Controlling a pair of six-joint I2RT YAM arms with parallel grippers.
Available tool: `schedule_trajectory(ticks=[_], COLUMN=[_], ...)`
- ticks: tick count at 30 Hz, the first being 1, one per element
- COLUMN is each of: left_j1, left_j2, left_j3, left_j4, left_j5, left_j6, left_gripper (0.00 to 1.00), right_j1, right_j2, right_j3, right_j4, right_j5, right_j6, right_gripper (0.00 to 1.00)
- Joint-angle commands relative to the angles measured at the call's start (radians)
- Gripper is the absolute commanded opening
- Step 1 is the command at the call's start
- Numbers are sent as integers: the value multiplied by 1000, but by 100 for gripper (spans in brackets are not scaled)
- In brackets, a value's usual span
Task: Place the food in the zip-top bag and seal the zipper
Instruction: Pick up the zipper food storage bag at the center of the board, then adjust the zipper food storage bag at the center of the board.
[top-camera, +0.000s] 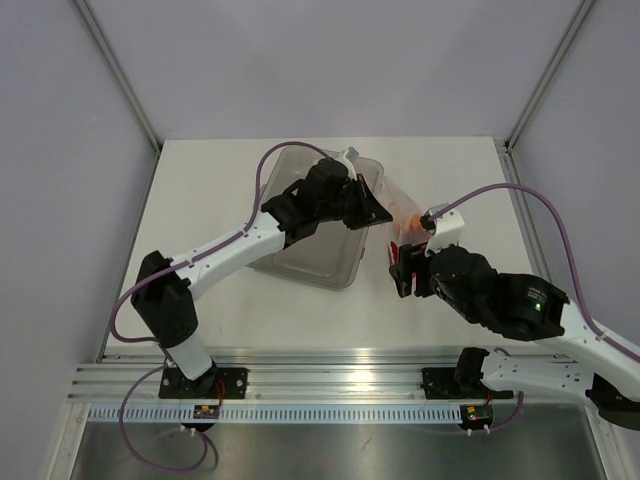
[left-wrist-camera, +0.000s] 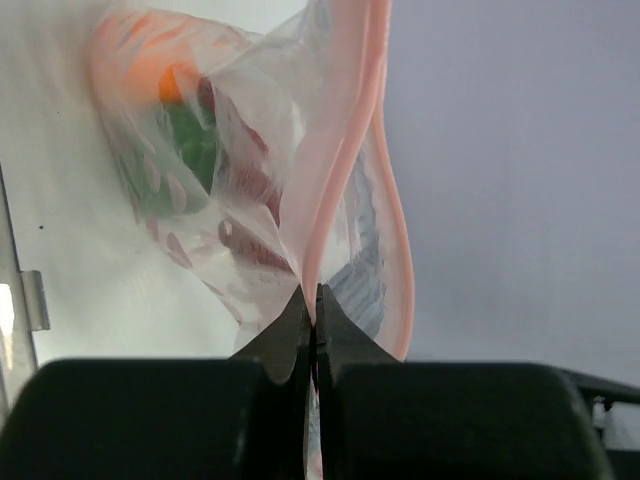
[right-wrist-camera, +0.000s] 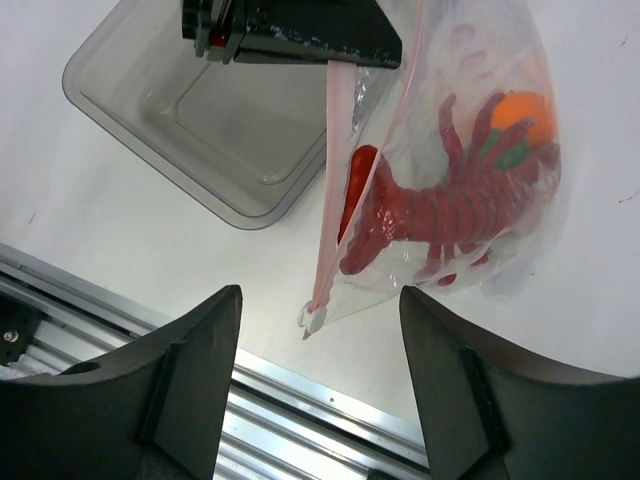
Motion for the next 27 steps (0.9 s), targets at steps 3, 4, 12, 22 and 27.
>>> schedule_trajectory(ticks=[3, 4, 12, 22, 27], left_j1=[7, 7, 7, 14, 14], left_j2=[36, 53, 81, 69, 68], left_j3=[121, 153, 223, 207, 201], left_j4=[24, 19, 14, 11, 23], left_j5=[-120, -139, -191, -196, -187], left_j6=[-142, -150, -195, -178, -172], left_gripper=[0, 0, 0, 0, 0], right_j1=[-4, -4, -4, -4, -4], right_j2=[-26, -25, 72, 15, -14], right_j3=[24, 18, -73, -209, -226], right_j4=[-46, -47, 12, 181, 206], right_j5=[-1, -1, 65, 286, 332], right_j6=[-77, -78, -49, -11, -35], right_gripper=[72, 72, 69, 51, 49])
